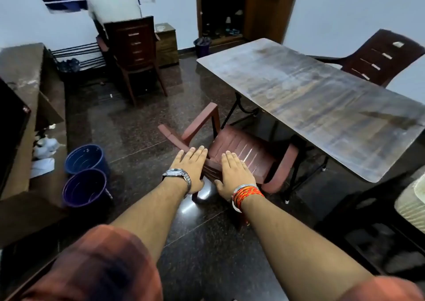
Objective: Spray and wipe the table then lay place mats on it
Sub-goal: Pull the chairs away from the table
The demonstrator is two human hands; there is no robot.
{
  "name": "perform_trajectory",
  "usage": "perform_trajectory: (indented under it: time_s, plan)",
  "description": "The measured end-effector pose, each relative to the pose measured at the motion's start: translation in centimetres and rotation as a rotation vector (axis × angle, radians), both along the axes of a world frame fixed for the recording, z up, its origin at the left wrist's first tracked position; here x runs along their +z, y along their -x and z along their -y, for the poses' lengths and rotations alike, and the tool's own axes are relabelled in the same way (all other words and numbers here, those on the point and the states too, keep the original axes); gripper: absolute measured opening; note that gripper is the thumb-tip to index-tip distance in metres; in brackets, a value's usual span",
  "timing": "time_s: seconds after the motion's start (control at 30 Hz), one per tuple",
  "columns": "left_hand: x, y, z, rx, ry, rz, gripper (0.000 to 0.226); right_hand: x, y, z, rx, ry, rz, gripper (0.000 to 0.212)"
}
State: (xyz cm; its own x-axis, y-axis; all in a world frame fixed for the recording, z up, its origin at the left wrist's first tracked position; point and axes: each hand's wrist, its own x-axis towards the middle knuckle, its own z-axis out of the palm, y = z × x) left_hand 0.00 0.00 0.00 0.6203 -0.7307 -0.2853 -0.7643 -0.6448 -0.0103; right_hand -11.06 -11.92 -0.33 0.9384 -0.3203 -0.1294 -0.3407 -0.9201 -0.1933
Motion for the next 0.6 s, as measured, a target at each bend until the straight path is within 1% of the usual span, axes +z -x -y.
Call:
perform_trajectory:
  time_s: [0.03,0.13,0.23,0.27,0.33,0.4,0.43,0.53,0.6]
  plan:
    - [-0.3,-1.1,0.1,-0.04,0.003,0.022,0.093,-0.2,-0.7,-0.2,-0.037,0.0,-0.018,0.081]
    - [-1.1,-3.6,0.4,-0.104,0.019,0.01,0.082,-0.5,-2.2,-0.1,-0.119,-0.025,-0.03,0.079]
    - [-1.5,-6.2,0.6,-0.271,0.084,0.0,0.053,-0.8,-4.4,-1.1,-0.225,-0.065,-0.082,0.074]
    - [-1.4,-7.0,0.7,-0.332,0.087,0.016,0.045,-0.7,-5.1,-1.5,-0.254,-0.07,-0.103,0.069]
    - [-1.3,-9.3,0.9,-0.435,0.069,0.013,0.035,-0.7,-6.7,-2.6,-0.33,-0.063,-0.15,0.049]
    - [-1.2,-11.1,1.0,-0.494,0.058,0.0,0.03,-0.3,-7.9,-3.2,-0.413,-0.02,-0.2,0.034]
    - [-1.3,-11.9,1.1,-0.519,0.047,-0.005,0.028,-0.1,-8.4,-3.4,-0.459,-0.005,-0.229,0.03]
    - [-2.0,-13.7,1.5,-0.597,0.005,0.051,0.026,-0.1,-9.3,-3.5,-0.543,0.005,-0.275,0.029]
    - [-2.5,-14.6,2.2,-0.638,-0.038,0.085,0.022,-0.2,-9.6,-3.4,-0.547,0.02,-0.291,0.03]
